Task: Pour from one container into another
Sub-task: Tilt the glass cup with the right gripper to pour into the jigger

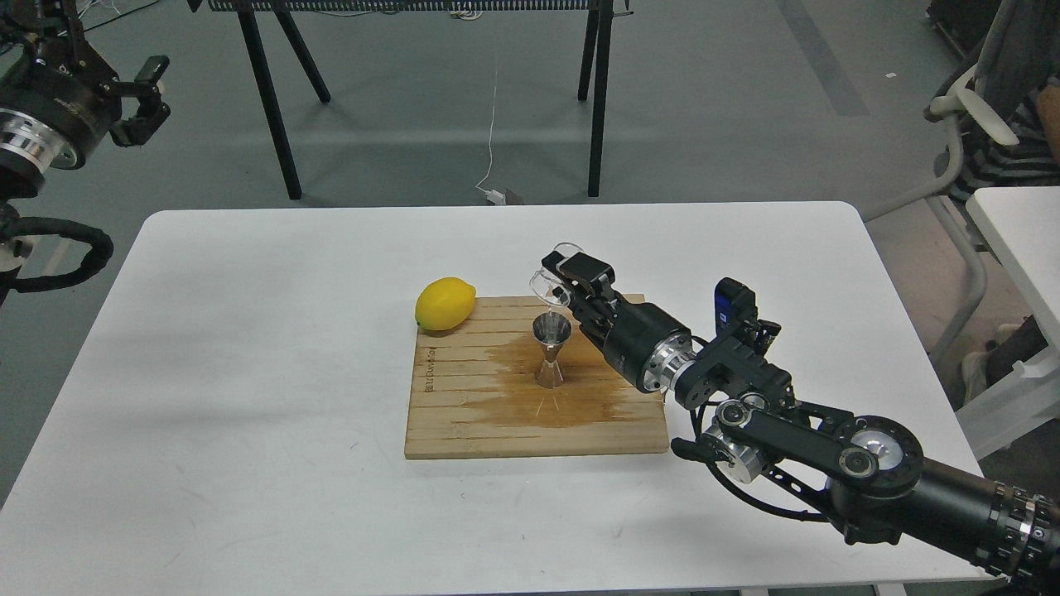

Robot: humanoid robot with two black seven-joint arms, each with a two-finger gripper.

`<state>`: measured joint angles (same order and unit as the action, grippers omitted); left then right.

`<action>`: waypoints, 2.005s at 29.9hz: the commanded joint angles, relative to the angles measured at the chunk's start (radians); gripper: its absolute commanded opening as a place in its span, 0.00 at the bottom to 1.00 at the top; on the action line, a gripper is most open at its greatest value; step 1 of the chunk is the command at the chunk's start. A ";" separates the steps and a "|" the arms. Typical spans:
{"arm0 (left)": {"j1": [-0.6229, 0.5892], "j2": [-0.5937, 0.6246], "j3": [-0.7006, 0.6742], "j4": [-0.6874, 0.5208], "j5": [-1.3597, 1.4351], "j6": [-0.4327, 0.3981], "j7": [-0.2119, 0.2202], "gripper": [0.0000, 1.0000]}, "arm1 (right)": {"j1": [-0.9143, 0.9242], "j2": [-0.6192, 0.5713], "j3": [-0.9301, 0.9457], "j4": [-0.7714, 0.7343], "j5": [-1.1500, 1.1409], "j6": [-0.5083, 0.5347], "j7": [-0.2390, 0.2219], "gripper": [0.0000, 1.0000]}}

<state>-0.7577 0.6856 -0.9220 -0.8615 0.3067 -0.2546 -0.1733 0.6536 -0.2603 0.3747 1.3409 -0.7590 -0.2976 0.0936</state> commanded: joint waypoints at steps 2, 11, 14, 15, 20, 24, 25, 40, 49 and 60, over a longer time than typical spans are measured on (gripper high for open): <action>0.000 0.003 -0.006 -0.001 -0.001 0.001 0.000 0.99 | 0.018 -0.011 -0.016 0.000 0.000 0.000 0.000 0.23; 0.000 0.011 -0.006 -0.033 -0.001 0.023 0.001 0.99 | 0.050 -0.025 -0.037 0.000 0.000 0.000 0.000 0.23; 0.000 0.011 -0.006 -0.037 -0.001 0.024 0.001 0.99 | 0.061 -0.025 -0.049 0.000 0.001 0.000 0.000 0.23; 0.000 0.012 -0.006 -0.037 -0.001 0.024 0.001 0.99 | 0.064 -0.027 -0.051 0.000 0.001 0.000 0.003 0.23; 0.000 0.014 -0.006 -0.037 -0.001 0.024 0.001 0.99 | 0.072 -0.027 -0.054 0.000 0.000 0.002 0.006 0.23; 0.000 0.014 -0.006 -0.037 -0.001 0.024 0.001 0.99 | 0.077 -0.027 -0.065 0.000 0.000 0.003 0.003 0.23; 0.000 0.012 -0.006 -0.037 -0.001 0.024 0.001 0.99 | 0.081 -0.027 -0.075 0.000 0.000 0.003 0.006 0.23; -0.002 0.011 -0.005 -0.037 0.000 0.057 0.003 0.99 | 0.092 -0.039 -0.099 0.001 0.000 0.002 0.009 0.23; -0.002 0.012 -0.005 -0.037 -0.001 0.054 0.001 0.99 | 0.093 -0.040 -0.099 0.001 0.000 0.002 0.009 0.23; -0.005 0.012 -0.003 -0.036 0.000 0.055 0.005 0.99 | 0.090 -0.057 -0.088 0.001 0.007 0.003 0.009 0.23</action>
<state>-0.7603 0.6993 -0.9263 -0.8976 0.3054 -0.2009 -0.1707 0.7471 -0.3137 0.2761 1.3434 -0.7607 -0.2961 0.1036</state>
